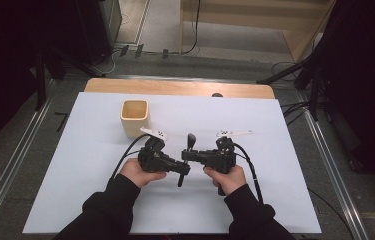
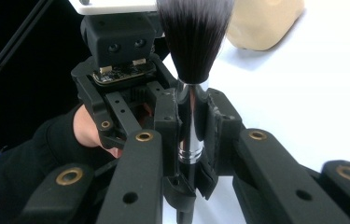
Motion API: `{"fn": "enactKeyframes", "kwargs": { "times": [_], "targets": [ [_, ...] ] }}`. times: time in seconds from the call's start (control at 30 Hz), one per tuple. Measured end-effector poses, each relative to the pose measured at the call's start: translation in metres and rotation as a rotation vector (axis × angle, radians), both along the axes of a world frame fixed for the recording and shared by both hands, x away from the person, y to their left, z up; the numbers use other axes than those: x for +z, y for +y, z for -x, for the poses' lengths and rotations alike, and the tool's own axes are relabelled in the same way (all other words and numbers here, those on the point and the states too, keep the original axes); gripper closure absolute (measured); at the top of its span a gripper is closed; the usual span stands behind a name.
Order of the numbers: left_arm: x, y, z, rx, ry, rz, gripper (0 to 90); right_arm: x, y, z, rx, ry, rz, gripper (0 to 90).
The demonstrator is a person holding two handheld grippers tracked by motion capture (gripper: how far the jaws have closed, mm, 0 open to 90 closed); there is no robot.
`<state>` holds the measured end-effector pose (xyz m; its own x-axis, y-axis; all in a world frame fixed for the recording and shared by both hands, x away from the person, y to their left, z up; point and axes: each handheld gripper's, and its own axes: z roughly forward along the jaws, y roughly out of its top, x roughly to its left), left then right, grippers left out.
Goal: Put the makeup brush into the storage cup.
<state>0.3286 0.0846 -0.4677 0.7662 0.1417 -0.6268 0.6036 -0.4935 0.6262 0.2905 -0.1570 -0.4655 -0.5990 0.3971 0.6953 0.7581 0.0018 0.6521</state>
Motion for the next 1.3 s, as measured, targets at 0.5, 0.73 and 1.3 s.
{"fn": "enactKeyframes", "kwargs": {
  "times": [0.5,0.73,1.3],
  "targets": [
    [0.003,0.006,-0.002,0.022,-0.015,-0.019,80.0,0.003,-0.003,0.003,0.013,-0.067,0.034,34.8],
    [0.008,0.014,-0.004,0.052,-0.027,-0.028,80.0,0.001,-0.009,0.007,0.008,-0.091,0.029,31.1],
    [0.022,0.038,-0.004,0.113,-0.056,-0.018,79.9,-0.001,-0.019,0.013,0.035,-0.169,0.140,26.7]
  ]
}}
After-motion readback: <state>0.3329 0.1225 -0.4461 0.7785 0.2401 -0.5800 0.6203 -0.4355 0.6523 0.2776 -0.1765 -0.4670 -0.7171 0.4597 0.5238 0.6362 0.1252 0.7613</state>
